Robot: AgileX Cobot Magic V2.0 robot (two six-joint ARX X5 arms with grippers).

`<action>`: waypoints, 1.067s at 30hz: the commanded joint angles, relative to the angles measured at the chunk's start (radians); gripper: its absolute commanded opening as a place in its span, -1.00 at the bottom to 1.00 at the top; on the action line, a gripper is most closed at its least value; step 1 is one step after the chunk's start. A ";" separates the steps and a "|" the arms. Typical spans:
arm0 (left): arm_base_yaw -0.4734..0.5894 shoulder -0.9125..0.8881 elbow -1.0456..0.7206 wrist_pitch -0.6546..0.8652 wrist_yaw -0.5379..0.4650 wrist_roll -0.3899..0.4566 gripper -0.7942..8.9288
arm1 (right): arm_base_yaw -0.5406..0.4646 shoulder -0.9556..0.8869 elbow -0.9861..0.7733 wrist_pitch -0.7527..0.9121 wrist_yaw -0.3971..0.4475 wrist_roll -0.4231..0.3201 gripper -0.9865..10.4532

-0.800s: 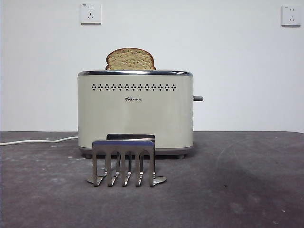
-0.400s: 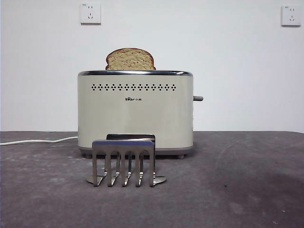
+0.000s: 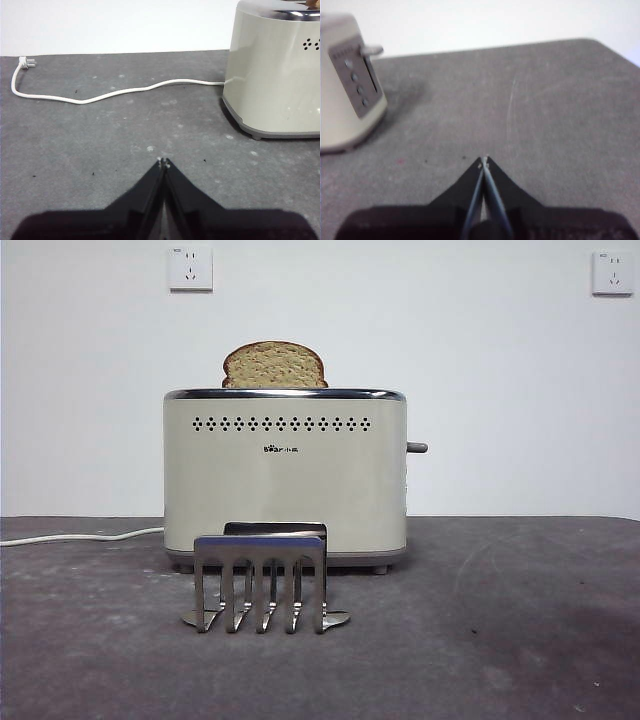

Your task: Pick up a slice of bread from the rack,put the bread on the toaster,press the button

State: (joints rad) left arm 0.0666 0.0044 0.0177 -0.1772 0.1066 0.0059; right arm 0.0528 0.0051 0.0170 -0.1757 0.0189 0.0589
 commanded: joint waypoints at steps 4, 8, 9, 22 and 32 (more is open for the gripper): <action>0.003 -0.002 -0.015 0.003 -0.001 -0.010 -0.84 | 0.000 -0.004 -0.011 0.000 -0.010 -0.016 -0.83; 0.003 -0.002 -0.015 0.003 -0.001 -0.010 -0.84 | 0.000 -0.004 -0.011 0.000 -0.018 -0.003 -0.82; 0.003 -0.002 -0.015 0.003 -0.001 -0.010 -0.84 | 0.000 -0.004 -0.011 0.002 -0.017 -0.005 -0.83; 0.003 -0.002 -0.015 0.003 -0.001 -0.010 -0.84 | 0.000 -0.004 -0.011 0.002 -0.013 -0.005 -0.83; 0.003 -0.002 -0.015 0.003 -0.001 -0.010 -0.84 | 0.000 -0.004 -0.011 0.002 -0.013 -0.005 -0.83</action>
State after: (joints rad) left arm 0.0666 0.0044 0.0177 -0.1772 0.1066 0.0059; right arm 0.0528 0.0044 0.0170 -0.1772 0.0036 0.0525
